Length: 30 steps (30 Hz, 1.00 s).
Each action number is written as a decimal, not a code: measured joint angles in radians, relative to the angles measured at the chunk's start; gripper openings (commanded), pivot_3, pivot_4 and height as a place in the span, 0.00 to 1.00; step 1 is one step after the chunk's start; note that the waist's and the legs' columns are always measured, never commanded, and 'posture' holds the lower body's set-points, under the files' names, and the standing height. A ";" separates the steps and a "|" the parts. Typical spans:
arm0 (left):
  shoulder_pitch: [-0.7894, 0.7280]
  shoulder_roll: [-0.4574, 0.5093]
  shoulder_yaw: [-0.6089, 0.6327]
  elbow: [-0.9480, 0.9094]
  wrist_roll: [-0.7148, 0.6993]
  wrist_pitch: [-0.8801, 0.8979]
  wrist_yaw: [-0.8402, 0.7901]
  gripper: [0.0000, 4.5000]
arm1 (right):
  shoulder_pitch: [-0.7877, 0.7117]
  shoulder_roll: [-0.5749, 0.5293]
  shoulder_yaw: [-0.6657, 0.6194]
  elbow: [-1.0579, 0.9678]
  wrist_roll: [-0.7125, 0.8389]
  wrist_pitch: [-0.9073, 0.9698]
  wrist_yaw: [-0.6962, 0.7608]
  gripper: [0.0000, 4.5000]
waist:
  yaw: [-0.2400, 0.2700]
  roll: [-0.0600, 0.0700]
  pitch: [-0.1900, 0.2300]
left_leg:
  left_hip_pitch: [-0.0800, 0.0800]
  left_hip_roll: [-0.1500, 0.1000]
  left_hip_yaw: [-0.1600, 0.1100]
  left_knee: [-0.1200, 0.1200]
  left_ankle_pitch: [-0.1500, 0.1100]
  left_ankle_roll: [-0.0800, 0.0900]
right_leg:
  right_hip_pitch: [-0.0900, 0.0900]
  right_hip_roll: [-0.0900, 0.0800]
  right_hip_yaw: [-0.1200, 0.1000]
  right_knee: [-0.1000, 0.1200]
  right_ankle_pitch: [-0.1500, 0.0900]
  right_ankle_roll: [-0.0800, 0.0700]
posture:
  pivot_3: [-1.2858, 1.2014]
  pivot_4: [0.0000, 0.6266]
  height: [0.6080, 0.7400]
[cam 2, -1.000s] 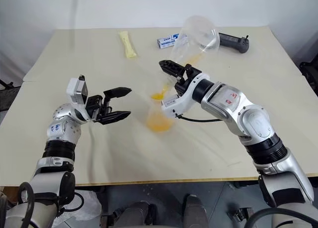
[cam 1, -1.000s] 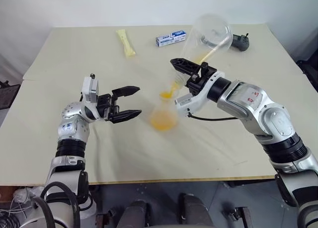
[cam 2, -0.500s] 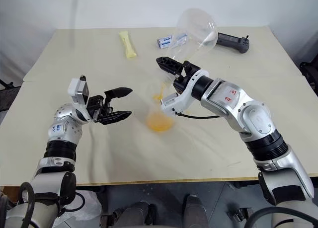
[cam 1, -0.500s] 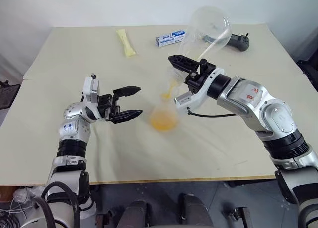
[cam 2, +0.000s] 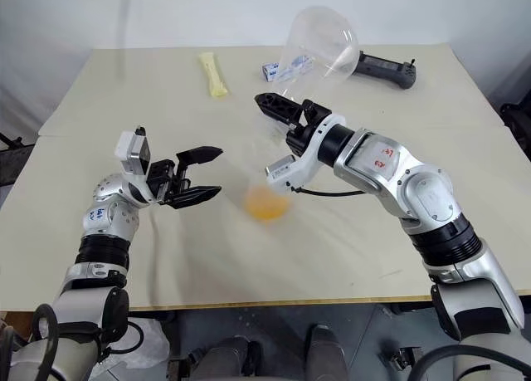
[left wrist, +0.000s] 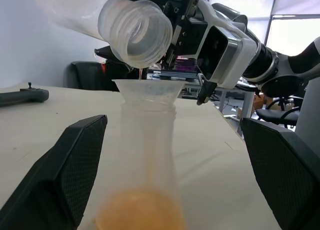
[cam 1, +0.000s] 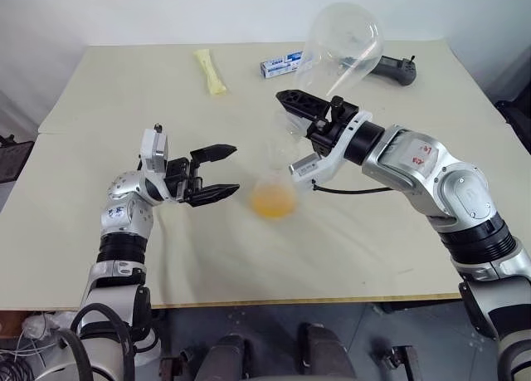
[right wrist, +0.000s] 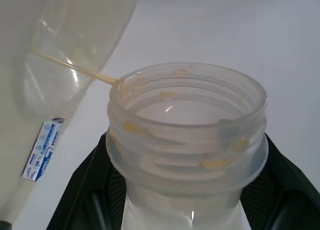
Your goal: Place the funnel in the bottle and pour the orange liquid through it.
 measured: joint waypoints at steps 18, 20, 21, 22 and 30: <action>-0.026 0.000 -0.002 0.047 0.013 -0.010 0.000 1.00 | 0.119 0.181 -0.138 -0.085 0.253 0.317 0.169 0.55 | 0.000 -0.001 0.000 | 0.000 0.000 -0.001 0.001 0.000 0.000 | 0.000 0.000 -0.001 0.001 0.000 0.000 | 0.52 0.24 1.00; -0.037 0.001 -0.012 0.057 0.032 -0.010 0.000 1.00 | 0.128 0.225 -0.183 -0.126 0.320 0.424 0.207 0.55 | 0.002 -0.001 0.000 | 0.000 0.000 -0.001 0.001 0.000 0.000 | 0.000 0.000 -0.001 0.002 0.000 0.000 | 0.52 0.24 1.00; -0.042 0.001 -0.016 0.063 0.040 -0.010 0.000 1.00 | 0.130 0.250 -0.208 -0.146 0.348 0.476 0.220 0.55 | 0.002 -0.001 0.000 | 0.000 0.000 -0.002 0.001 0.000 0.000 | 0.000 0.000 -0.001 0.002 0.000 0.000 | 0.52 0.24 1.00; -0.046 0.002 -0.021 0.067 0.046 -0.009 0.000 1.00 | 0.130 0.271 -0.237 -0.167 0.383 0.544 0.236 0.55 | 0.002 -0.001 0.000 | 0.000 0.000 -0.002 0.001 0.000 0.000 | 0.000 0.000 -0.001 0.002 0.000 0.000 | 0.52 0.24 1.00; -0.052 0.032 -0.045 0.089 0.120 -0.009 0.051 1.00 | 0.158 0.345 -0.581 -0.226 0.728 0.973 0.298 0.55 | 0.004 -0.001 0.000 | 0.000 -0.002 -0.005 0.001 0.000 0.000 | 0.000 -0.001 -0.002 0.004 0.000 0.000 | 0.52 0.24 1.00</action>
